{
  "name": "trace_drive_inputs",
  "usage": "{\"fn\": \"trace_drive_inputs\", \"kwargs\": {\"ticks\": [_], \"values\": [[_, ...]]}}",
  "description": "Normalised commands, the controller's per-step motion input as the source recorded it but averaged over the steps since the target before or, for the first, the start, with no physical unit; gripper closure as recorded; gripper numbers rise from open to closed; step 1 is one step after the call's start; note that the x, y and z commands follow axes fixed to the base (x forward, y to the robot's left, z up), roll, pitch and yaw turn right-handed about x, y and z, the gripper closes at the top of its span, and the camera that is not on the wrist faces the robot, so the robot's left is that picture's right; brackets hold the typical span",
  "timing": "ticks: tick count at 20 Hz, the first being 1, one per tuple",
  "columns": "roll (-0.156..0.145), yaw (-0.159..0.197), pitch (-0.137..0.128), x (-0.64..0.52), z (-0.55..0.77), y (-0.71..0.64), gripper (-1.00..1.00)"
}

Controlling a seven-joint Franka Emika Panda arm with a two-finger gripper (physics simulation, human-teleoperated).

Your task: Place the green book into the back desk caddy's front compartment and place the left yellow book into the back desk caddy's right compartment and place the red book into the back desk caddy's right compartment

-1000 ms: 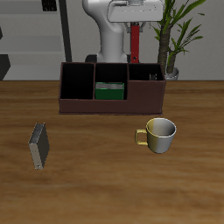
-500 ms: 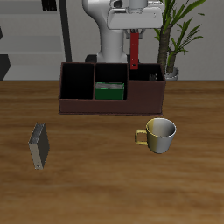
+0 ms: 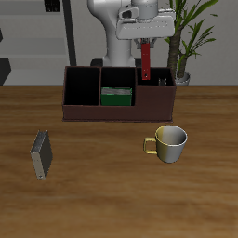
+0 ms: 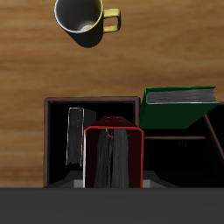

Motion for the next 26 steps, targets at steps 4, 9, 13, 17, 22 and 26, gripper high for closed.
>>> {"fn": "trace_drive_inputs", "kwargs": {"ticks": [4, 9, 13, 17, 22, 26], "values": [[0.027, 0.009, 0.014, -0.03, -0.1, 0.06, 1.0], [0.007, 0.004, 0.029, 0.09, -0.19, 0.02, 1.0], [0.023, 0.007, 0.064, 0.07, -0.33, 0.02, 1.0], [0.021, -0.008, 0.031, 0.02, -0.13, 0.03, 1.0], [0.031, 0.001, -0.043, -0.12, 0.1, 0.01, 1.0], [0.036, 0.005, -0.136, -0.17, 0.29, -0.1, 1.0]]}}
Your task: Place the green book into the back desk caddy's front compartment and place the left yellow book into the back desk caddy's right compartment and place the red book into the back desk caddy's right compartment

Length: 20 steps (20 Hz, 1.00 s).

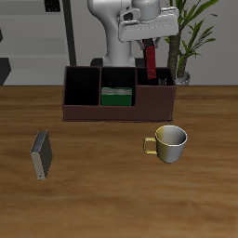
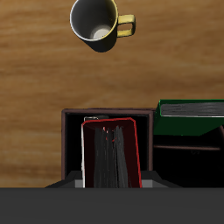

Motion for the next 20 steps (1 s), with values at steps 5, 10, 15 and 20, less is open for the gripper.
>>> {"fn": "trace_drive_inputs", "kwargs": {"ticks": [5, 10, 15, 20], "values": [[0.008, -0.029, -0.038, 0.03, 0.01, -0.1, 1.0], [0.058, -0.031, -0.075, -0.02, 0.0, -0.06, 1.0], [0.018, -0.047, -0.001, -0.01, -0.03, -0.06, 1.0], [-0.004, -0.063, 0.05, 0.11, -0.16, -0.11, 1.0]]}}
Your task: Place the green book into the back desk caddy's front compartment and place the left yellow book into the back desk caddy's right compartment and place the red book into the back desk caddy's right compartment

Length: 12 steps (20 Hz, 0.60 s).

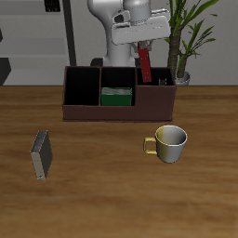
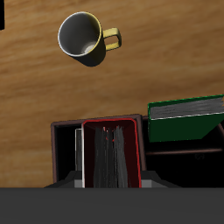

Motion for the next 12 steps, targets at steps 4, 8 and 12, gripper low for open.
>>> {"fn": "trace_drive_inputs", "kwargs": {"ticks": [4, 8, 12], "values": [[-0.011, -0.06, 0.091, 0.16, -0.16, -0.06, 1.0], [0.016, -0.074, 0.119, 0.11, -0.19, -0.02, 1.0], [0.015, 0.04, 0.024, -0.07, -0.12, 0.05, 1.0]]}}
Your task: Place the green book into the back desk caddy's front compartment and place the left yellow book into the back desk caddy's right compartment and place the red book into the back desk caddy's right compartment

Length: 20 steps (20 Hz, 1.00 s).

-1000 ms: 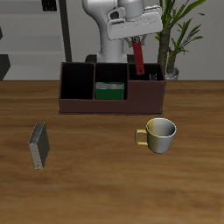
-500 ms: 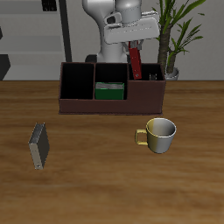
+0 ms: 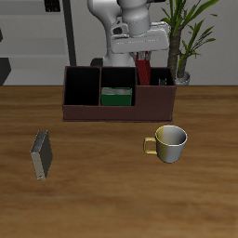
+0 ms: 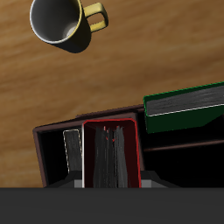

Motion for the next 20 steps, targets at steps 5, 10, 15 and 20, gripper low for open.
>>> {"fn": "trace_drive_inputs", "kwargs": {"ticks": [5, 10, 15, 20], "values": [[0.012, 0.029, 0.044, -0.07, -0.1, 0.03, 1.0], [-0.019, 0.012, 0.053, 0.03, -0.11, -0.07, 1.0], [-0.021, 0.012, 0.04, 0.04, 0.0, -0.05, -1.0], [0.004, 0.021, 0.005, -0.02, 0.05, -0.01, -1.0]]}}
